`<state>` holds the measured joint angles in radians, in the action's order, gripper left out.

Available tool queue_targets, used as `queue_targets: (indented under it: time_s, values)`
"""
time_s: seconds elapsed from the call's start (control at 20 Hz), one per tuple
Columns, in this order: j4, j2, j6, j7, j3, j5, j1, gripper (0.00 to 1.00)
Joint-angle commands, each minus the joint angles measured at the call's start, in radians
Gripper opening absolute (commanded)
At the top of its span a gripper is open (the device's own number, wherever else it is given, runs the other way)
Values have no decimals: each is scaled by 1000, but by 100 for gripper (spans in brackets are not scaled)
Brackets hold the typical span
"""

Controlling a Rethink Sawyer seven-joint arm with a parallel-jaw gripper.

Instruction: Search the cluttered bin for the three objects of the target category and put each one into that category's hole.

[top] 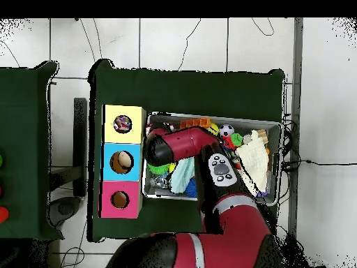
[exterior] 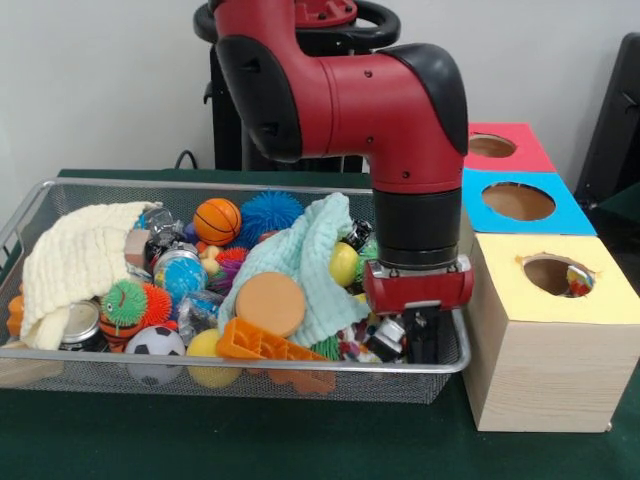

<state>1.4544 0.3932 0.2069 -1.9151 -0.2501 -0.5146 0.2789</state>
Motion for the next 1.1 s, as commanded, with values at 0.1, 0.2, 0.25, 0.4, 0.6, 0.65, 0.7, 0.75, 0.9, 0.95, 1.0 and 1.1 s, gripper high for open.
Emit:
queue_targets:
  time_s: [0.1,0.2,0.25,0.4,0.6,0.65,0.7,0.75,0.9,0.95,1.0,1.1]
  values:
    - [50,-40,9,-99,110,-36,-64,0]
    - [48,-41,3,-100,119,-32,-71,0]
    - [47,-41,-2,-104,127,-29,-78,0]
    - [46,-38,-12,-111,147,-23,-91,0]
    - [49,-27,9,-99,159,-15,-88,0]
    - [54,-25,17,-92,154,-13,-81,0]
    - [61,-16,20,-90,152,-10,-76,0]
    - [68,-7,23,-88,149,-7,-71,0]
    - [97,49,66,-71,155,-1,-66,0]
    - [107,66,75,-67,158,0,-65,0]
    - [111,79,86,-59,156,1,-63,0]
    - [122,106,121,-27,145,3,-47,0]
